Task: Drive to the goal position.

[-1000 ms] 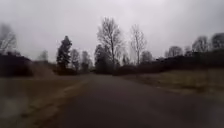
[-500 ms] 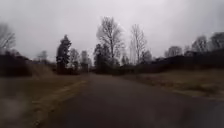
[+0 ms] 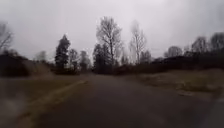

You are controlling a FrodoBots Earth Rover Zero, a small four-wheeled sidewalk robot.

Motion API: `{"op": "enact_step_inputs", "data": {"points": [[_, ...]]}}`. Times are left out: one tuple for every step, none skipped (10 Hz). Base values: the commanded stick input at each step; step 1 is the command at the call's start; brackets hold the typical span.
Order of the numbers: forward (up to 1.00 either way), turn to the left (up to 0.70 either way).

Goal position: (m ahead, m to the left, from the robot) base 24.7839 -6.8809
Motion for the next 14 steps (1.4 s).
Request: {"op": "enact_step_inputs", "data": {"points": [[0.68,0.18],[0.68,0.03],[0.68,0.00],[0.68,0.00],[0.68,0.00],[0.68,0.00],[0.68,0.00],[0.68,0.00],[0.68,0.00],[0.68,0.00],[0.68,0.00],[0.68,0.00],[0.68,0.00],[0.68,0.00]]}}
